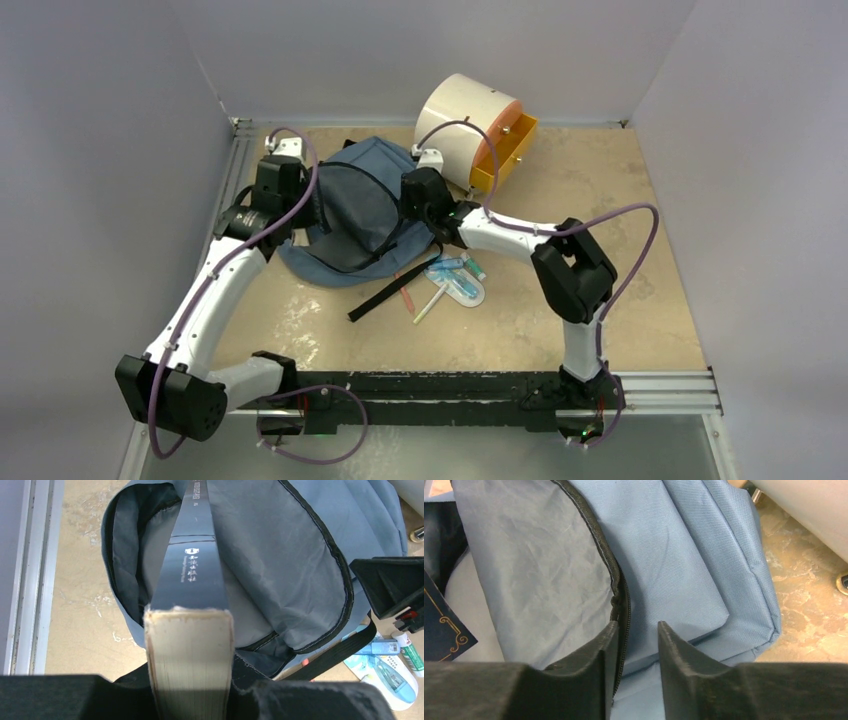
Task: Pack the student bag
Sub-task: Place the book in the student bag.
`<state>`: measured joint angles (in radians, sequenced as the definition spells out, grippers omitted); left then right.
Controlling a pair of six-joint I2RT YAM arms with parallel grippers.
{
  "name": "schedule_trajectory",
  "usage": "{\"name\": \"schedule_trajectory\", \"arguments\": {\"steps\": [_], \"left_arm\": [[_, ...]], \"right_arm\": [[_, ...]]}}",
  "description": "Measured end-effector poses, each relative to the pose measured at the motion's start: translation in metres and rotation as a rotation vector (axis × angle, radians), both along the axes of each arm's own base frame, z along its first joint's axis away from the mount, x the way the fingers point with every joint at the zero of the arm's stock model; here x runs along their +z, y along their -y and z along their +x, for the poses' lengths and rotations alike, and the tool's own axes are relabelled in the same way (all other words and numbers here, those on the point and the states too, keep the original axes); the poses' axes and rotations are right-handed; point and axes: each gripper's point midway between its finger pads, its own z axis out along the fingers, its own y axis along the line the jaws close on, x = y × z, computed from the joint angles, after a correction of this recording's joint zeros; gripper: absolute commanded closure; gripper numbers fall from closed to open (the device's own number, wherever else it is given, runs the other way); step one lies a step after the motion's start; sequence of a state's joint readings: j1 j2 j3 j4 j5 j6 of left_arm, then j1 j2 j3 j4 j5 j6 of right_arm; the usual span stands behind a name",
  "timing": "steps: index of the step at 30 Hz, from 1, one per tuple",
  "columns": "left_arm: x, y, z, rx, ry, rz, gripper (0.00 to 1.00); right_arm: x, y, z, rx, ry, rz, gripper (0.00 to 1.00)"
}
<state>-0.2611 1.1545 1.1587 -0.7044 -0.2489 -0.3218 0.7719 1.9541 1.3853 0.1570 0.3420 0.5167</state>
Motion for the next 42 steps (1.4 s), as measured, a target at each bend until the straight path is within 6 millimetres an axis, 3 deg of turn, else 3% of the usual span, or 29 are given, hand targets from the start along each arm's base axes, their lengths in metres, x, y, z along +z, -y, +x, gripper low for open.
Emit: {"name": "schedule_trajectory", "arguments": {"steps": [4,7,9,10,13,17,20,24,26,30,42], "left_arm": [[-0.004,-0.001,0.0,0.005,-0.003,0.006,1.0],[-0.008,-0.004,-0.001,0.013,-0.012,0.019,1.0],[-0.008,-0.008,-0.002,0.028,-0.013,0.034,1.0],[-0.008,-0.01,-0.001,0.037,-0.011,0.041,1.0],[-0.007,-0.018,-0.002,0.07,-0.008,0.07,1.0],[-0.007,-0.024,-0.003,0.097,-0.011,0.096,1.0],[-0.008,-0.029,-0.006,0.113,-0.018,0.113,1.0],[-0.005,-0.034,-0.009,0.135,-0.01,0.13,1.0],[0.0,-0.037,-0.011,0.145,0.003,0.135,1.0],[0.01,-0.043,-0.016,0.169,0.037,0.141,1.0],[0.018,-0.049,-0.02,0.191,0.064,0.15,1.0]], "right_arm": [[0.008,0.005,-0.004,0.017,0.019,-0.019,0.51],[0.032,0.002,-0.005,0.068,0.074,-0.016,0.45],[0.057,-0.004,-0.009,0.13,0.132,0.006,0.29],[0.07,-0.008,-0.012,0.162,0.165,0.018,0.22],[0.102,-0.023,-0.023,0.254,0.261,0.029,0.18],[0.118,-0.061,-0.043,0.393,0.351,-0.009,0.16],[0.107,-0.094,-0.051,0.484,0.389,-0.067,0.14],[0.067,-0.122,-0.057,0.585,0.386,-0.164,0.09],[0.042,-0.128,-0.054,0.614,0.371,-0.224,0.07],[0.019,-0.132,-0.046,0.63,0.362,-0.287,0.07],[-0.005,-0.143,-0.017,0.566,0.427,-0.481,0.07]]}}
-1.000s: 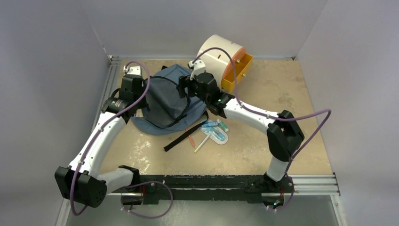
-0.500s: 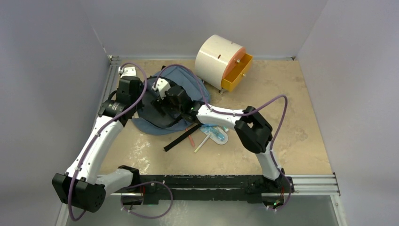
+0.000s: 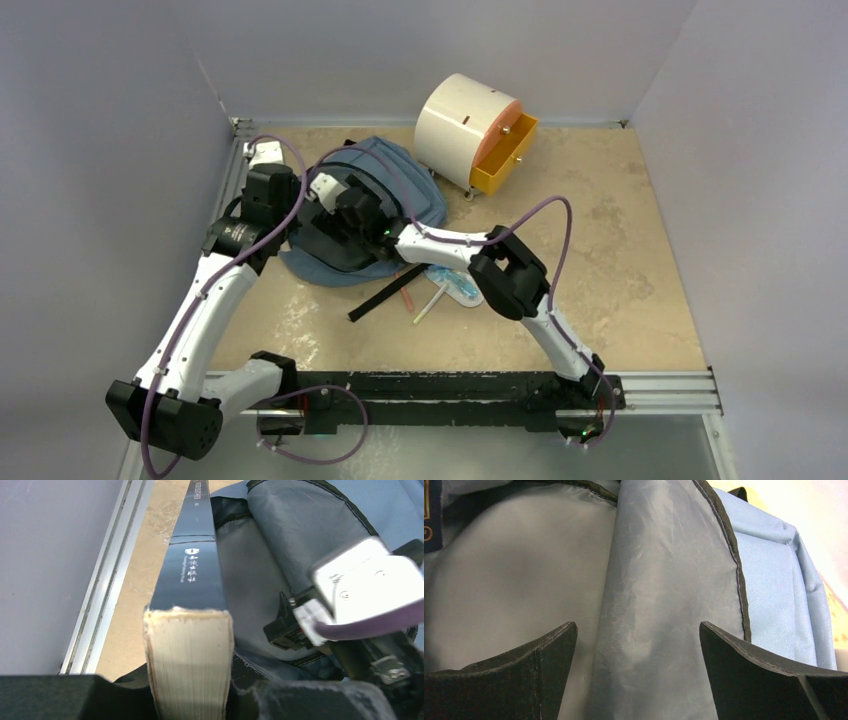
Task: Pack the student bag
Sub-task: Place the book in the student bag.
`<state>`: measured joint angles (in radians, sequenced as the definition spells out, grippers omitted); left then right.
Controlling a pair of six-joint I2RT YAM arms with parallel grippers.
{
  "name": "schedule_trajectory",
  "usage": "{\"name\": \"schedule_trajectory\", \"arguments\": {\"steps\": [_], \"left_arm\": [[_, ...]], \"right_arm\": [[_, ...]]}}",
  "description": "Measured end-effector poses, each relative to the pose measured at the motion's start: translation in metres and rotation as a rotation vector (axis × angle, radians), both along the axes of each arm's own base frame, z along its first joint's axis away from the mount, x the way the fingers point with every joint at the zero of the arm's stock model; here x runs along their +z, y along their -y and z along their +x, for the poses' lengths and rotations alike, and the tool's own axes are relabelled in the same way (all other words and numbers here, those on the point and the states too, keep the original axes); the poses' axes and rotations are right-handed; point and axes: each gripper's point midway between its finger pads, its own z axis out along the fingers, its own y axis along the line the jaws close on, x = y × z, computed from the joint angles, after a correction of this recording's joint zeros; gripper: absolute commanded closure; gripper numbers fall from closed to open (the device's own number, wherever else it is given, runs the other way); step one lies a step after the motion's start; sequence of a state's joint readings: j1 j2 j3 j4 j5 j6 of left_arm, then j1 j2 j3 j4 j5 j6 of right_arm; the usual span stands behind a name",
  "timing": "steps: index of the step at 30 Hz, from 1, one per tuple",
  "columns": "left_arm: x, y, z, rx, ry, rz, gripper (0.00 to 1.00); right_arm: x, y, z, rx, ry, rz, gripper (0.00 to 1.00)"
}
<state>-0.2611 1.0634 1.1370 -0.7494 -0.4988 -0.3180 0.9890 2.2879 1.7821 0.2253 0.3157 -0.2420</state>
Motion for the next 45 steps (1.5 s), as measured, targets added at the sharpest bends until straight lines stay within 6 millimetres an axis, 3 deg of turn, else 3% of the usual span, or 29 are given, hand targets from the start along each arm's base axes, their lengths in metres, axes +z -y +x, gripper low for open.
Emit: {"name": "schedule_trajectory", "arguments": {"steps": [5,9,19,24,31,41,45], "left_arm": [[0.001,0.0,-0.001,0.0,0.002,-0.001,1.0],[0.003,0.0,-0.002,0.0,0.01,-0.003,1.0],[0.005,-0.001,-0.003,0.0,0.016,-0.005,1.0],[0.004,-0.001,-0.003,0.0,0.015,-0.005,1.0],[0.002,0.006,-0.004,-0.027,0.006,-0.03,1.0],[-0.012,0.039,0.006,-0.106,-0.026,-0.182,1.0],[-0.01,0.046,0.013,-0.104,-0.024,-0.229,1.0]], "right_arm": [[-0.017,-0.001,0.004,-0.046,0.045,-0.077,0.11],[-0.028,0.003,0.005,-0.075,0.061,-0.121,0.22],[-0.026,0.008,0.01,-0.117,0.08,-0.124,0.78],[-0.022,0.006,0.008,-0.121,0.082,-0.107,1.0],[-0.01,0.008,0.009,-0.127,0.062,-0.072,1.0],[0.043,0.023,0.025,-0.112,-0.052,0.124,1.0],[0.044,0.026,0.029,-0.102,-0.125,0.188,1.0]]}}
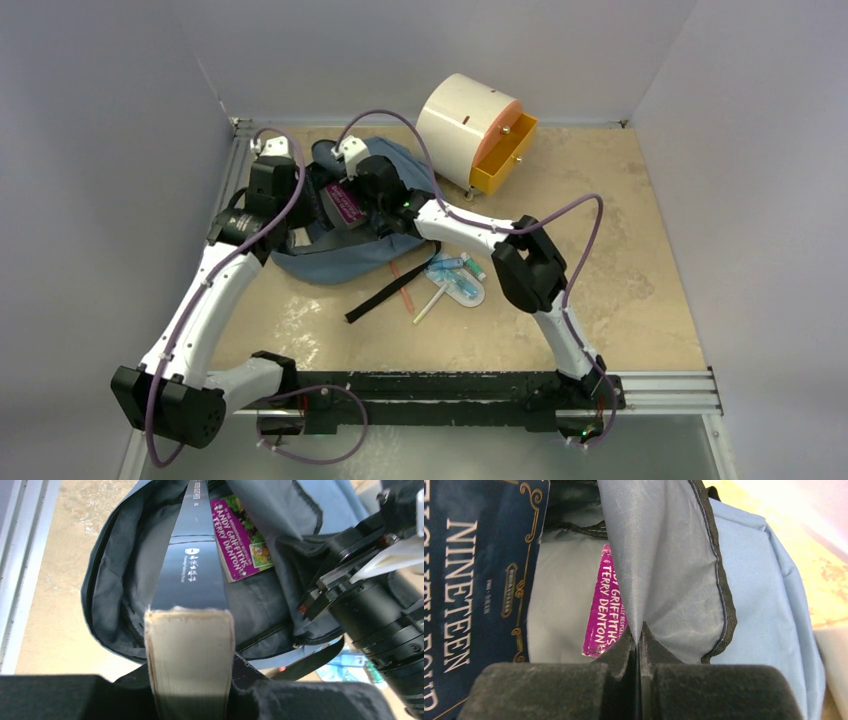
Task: Pack the student bag
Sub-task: Place the book in the student bag.
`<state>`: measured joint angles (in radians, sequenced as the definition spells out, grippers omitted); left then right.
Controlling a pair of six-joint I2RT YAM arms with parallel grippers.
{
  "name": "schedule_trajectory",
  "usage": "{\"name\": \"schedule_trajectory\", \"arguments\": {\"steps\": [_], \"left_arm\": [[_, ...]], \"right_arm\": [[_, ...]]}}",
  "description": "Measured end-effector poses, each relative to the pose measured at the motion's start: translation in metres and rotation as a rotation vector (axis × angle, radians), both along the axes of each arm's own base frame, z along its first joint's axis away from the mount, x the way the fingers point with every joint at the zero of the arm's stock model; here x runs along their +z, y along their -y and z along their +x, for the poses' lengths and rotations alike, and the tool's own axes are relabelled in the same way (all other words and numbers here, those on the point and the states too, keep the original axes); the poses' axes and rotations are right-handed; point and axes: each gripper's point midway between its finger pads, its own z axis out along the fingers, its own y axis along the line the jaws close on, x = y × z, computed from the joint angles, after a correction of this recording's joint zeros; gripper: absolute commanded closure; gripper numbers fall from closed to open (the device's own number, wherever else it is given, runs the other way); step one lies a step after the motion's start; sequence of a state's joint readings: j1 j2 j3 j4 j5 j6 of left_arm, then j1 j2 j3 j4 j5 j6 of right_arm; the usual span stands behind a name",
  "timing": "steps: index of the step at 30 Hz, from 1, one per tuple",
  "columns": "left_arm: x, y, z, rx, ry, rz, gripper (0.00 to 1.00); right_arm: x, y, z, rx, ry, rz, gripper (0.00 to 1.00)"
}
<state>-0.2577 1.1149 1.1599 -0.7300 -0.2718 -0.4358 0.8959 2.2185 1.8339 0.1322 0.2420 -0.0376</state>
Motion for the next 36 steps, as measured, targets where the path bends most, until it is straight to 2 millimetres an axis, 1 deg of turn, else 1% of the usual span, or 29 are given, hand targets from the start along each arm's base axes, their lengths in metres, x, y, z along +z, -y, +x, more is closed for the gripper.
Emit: {"name": "schedule_trajectory", "arguments": {"steps": [4,6,12,16,20,26,36], "left_arm": [[0.007,0.0,0.01,0.034,0.029,-0.064,1.0],[0.007,-0.003,0.015,0.057,0.033,-0.103,1.0],[-0.006,-0.019,0.037,0.124,0.007,-0.283,1.0],[-0.012,-0.026,0.045,0.146,0.001,-0.402,1.0],[-0.012,-0.019,0.051,0.12,0.002,-0.495,1.0],[-0.011,-0.004,0.058,0.06,0.001,-0.585,1.0],[-0.041,0.014,0.061,0.019,-0.066,-0.692,1.0]], "right_arm": [[-0.002,-0.001,-0.001,-0.005,-0.047,0.042,1.0],[-0.002,0.0,0.0,-0.015,-0.06,0.057,1.0],[0.0,0.002,0.002,-0.041,-0.086,0.096,1.0],[0.014,0.004,0.002,-0.049,-0.084,0.123,1.0],[0.027,0.009,0.005,-0.065,-0.081,0.153,1.0],[0.028,0.012,0.006,-0.07,-0.106,0.182,1.0],[0.03,0.012,0.006,-0.071,-0.116,0.198,1.0]]}}
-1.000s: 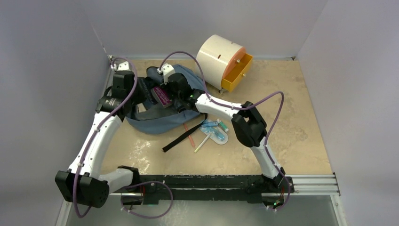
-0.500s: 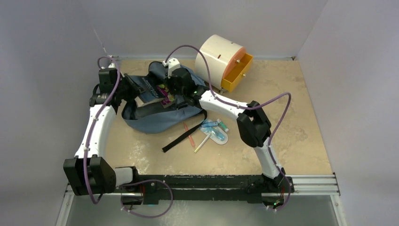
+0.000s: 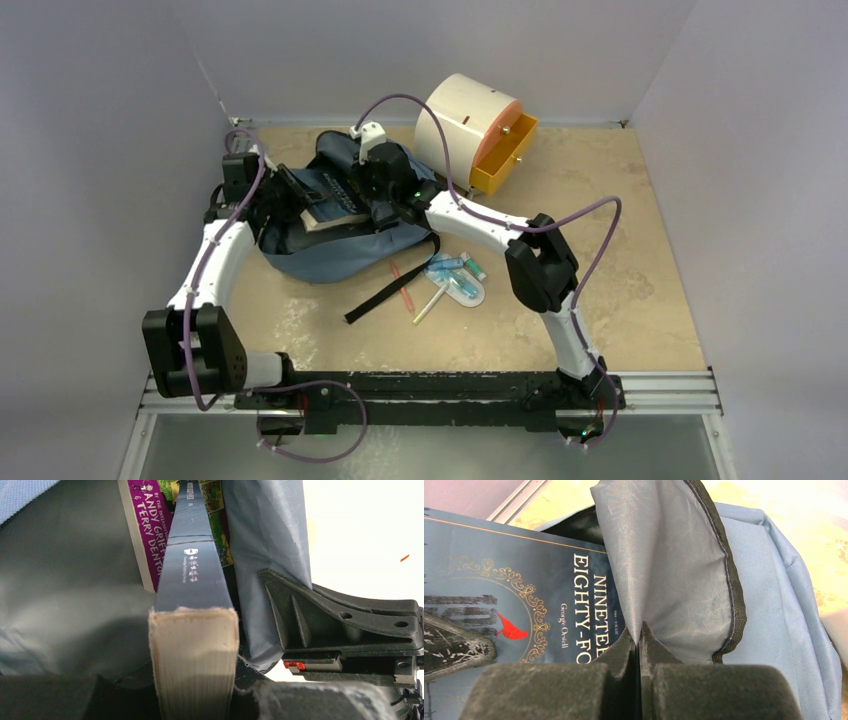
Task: Pack the student bag
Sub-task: Place the book in the student bag.
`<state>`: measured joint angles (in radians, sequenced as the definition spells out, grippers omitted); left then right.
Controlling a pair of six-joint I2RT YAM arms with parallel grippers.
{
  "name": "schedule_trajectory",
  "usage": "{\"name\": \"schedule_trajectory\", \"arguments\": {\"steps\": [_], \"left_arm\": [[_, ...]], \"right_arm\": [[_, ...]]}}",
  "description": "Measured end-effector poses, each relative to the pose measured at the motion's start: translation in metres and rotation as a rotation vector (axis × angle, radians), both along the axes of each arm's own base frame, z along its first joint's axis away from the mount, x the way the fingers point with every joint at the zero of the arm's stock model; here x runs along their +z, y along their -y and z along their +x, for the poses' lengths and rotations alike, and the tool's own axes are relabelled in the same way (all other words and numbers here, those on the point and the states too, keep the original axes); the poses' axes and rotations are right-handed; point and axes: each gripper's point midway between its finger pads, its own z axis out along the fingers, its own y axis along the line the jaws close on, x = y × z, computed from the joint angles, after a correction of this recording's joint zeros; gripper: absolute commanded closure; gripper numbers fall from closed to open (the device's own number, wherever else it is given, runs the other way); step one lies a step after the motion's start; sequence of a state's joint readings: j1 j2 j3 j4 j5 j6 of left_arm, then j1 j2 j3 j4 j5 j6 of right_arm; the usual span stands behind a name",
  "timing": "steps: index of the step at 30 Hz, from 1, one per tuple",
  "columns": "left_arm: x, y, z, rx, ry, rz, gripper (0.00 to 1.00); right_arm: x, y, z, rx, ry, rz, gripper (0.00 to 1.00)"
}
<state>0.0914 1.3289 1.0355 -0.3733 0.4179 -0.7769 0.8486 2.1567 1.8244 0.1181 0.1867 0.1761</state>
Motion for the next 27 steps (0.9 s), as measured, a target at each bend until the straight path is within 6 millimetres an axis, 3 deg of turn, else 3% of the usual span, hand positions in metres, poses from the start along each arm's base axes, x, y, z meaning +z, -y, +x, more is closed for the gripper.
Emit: {"name": "schedule_trajectory", "arguments": {"steps": [12,27], "left_arm": [[-0.009,0.015,0.017,-0.036,0.052,-0.112,1.0],[-0.039,0.028,0.062,-0.059,0.108,-0.272,1.0]], "right_arm": [[0.0,-0.001,0.0,-0.002,-0.009,0.012,1.0],[0.009,0.005,-0.01,0.006,-0.015,0.035,1.0]]}}
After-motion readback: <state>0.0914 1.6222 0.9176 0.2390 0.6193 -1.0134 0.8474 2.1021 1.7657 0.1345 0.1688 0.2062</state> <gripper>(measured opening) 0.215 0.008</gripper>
